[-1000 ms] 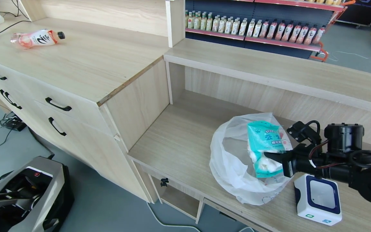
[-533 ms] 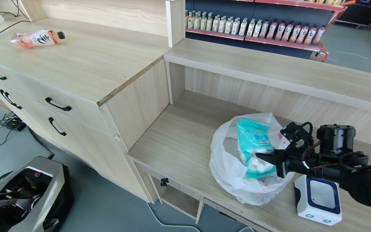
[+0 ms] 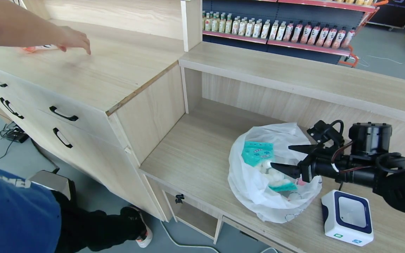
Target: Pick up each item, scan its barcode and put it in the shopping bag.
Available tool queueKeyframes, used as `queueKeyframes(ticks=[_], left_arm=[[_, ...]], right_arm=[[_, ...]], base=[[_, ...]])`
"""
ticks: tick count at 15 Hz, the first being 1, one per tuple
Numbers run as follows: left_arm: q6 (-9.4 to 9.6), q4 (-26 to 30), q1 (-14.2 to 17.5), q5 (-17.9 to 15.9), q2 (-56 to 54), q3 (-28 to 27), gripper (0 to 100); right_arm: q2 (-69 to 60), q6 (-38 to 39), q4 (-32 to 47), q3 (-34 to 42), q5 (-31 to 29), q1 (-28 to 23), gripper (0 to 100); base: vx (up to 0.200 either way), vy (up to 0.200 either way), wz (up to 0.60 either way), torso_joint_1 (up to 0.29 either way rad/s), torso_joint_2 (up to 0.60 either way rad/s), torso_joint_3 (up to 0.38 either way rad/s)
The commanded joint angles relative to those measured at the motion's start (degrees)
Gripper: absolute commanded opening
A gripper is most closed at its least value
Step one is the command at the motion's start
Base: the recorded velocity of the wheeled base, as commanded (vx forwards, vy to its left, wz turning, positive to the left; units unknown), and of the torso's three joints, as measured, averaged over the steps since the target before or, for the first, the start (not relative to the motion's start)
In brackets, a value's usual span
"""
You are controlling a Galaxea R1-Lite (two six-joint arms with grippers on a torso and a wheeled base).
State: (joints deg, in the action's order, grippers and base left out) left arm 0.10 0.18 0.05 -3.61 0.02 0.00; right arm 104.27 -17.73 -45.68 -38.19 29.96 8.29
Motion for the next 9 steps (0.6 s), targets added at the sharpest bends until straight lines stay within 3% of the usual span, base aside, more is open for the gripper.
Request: queueKeyframes(ticks=[1,2,5,9], left_arm=[[-0.01,-0.01,0.04,0.00,0.06,0.00,100],[-0.01,-0.01,-0.05,0.00,0.06,0.00,100],[-0.01,-0.01,-0.05,0.00,0.06,0.00,100],[-0.01,-0.01,0.04,0.00,0.06,0.00,100]], right_arm=[[-22.18,-4.86,20.54,-3.47,-2.10,-2.23,100],[-33.95,-11.37,40.32,-7.07,-3.51,-8.20,100],[-46.70,-24.73,67.83,-16.04,-2.02,-26.31,100],[-55.93,-24.73,71.43,-16.12,-0.35,-32.02,100]], base=[[0.000,0.000,0.00,0.000,0.00,0.000],[0.000,0.000,0.00,0.000,0.00,0.000],[0.000,0.000,0.00,0.000,0.00,0.000],[0.000,0.000,-0.60,0.000,0.00,0.002]])
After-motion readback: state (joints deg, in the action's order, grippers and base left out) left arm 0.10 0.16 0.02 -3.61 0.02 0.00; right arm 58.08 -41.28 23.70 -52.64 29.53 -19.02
